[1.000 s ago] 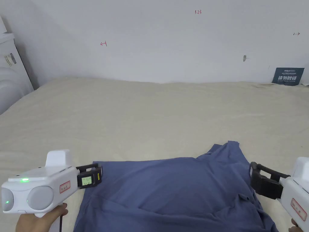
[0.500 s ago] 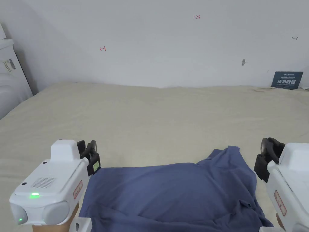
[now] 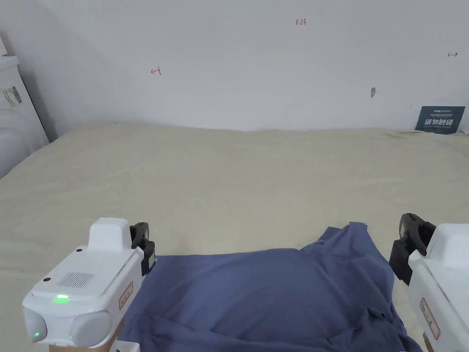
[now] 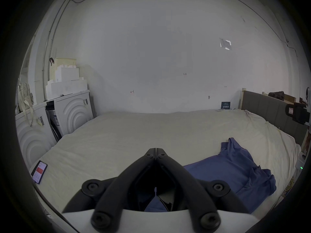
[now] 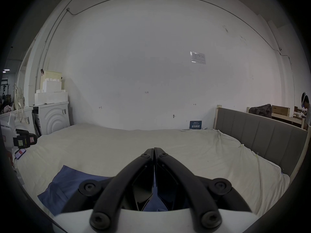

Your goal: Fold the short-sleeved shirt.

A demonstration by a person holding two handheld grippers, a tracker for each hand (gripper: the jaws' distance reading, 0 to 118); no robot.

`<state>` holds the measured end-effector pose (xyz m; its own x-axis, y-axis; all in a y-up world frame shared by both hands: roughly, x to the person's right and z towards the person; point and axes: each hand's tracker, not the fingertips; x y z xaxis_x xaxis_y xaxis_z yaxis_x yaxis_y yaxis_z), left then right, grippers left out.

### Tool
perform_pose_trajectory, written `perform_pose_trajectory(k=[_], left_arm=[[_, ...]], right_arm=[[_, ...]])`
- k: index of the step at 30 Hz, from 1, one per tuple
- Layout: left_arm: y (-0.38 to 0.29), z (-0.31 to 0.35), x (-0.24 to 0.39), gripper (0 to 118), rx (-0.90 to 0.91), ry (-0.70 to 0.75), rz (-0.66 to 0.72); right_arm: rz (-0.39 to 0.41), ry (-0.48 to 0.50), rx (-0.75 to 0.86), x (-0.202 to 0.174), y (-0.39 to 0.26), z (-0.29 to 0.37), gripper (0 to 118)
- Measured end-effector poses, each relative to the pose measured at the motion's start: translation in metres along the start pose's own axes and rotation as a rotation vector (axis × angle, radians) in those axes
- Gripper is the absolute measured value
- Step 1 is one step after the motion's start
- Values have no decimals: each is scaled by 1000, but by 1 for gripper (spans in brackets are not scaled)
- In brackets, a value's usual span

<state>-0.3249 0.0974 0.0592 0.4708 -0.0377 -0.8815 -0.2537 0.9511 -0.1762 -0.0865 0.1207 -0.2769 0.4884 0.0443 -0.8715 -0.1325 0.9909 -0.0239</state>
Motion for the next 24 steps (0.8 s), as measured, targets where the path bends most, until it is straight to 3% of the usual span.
perform_pose_trajectory(k=[8, 21, 23, 24], left_arm=[[8, -49, -11, 0, -141, -24, 20], [-22, -210, -59, 0, -526, -44, 90], [-34, -229, -68, 9, -574, -50, 113], [-39, -237, -72, 22, -587, -45, 130]], right_arm=[[13, 9, -28, -1, -3, -28, 0], [19, 2, -115, 0, -24, -82, 0], [22, 0, -132, 1, -28, -87, 0], [25, -1, -142, 1, -31, -90, 0]])
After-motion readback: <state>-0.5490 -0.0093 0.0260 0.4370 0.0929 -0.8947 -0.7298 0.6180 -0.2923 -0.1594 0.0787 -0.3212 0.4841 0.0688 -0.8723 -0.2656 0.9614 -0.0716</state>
